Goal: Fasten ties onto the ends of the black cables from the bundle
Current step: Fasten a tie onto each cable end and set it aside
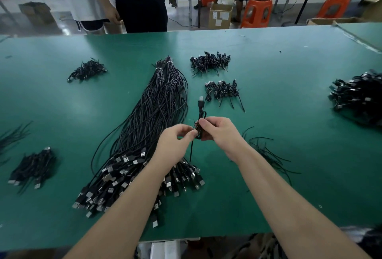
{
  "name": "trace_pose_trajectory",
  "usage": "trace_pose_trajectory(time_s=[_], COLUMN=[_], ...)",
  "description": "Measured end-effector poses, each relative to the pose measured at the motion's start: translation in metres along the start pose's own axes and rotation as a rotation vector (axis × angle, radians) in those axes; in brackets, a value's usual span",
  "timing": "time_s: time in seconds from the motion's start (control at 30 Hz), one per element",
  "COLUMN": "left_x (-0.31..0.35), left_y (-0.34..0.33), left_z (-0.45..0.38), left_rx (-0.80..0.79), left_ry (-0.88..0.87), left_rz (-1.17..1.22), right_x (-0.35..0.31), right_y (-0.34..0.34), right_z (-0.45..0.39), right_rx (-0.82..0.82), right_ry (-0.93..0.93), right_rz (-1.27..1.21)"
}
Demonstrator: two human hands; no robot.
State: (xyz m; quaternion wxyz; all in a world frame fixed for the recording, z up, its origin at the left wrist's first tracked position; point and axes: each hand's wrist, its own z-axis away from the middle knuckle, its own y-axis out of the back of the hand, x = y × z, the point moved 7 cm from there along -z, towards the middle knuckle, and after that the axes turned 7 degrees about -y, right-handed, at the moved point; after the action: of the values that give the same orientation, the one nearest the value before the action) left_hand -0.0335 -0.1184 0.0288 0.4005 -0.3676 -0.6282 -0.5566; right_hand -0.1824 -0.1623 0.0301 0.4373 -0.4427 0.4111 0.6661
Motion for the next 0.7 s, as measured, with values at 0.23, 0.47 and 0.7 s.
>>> trace_pose_trajectory(time_s=[0.23,0.47,0.7], left_x=[-0.028,-0.048,-0.063], left_y=[-0.007,-0.016,-0.033], left_z=[-0.013,-0.077,-0.162], left_rx=[0.014,0.16,0.235], left_ry=[0.162,0.35,0.415], left_rz=[0.129,0.207,0.03], right_x=[0.027,0.068,0.073], right_y=[0.0,-0.001,-0.008], right_z=[-0.017,-0.019,-0.009], right_rx=[0.113,0.256,0.48], right_ry=[-0.067,0.198,0.401], right_rz=[0.025,1.092,1.169])
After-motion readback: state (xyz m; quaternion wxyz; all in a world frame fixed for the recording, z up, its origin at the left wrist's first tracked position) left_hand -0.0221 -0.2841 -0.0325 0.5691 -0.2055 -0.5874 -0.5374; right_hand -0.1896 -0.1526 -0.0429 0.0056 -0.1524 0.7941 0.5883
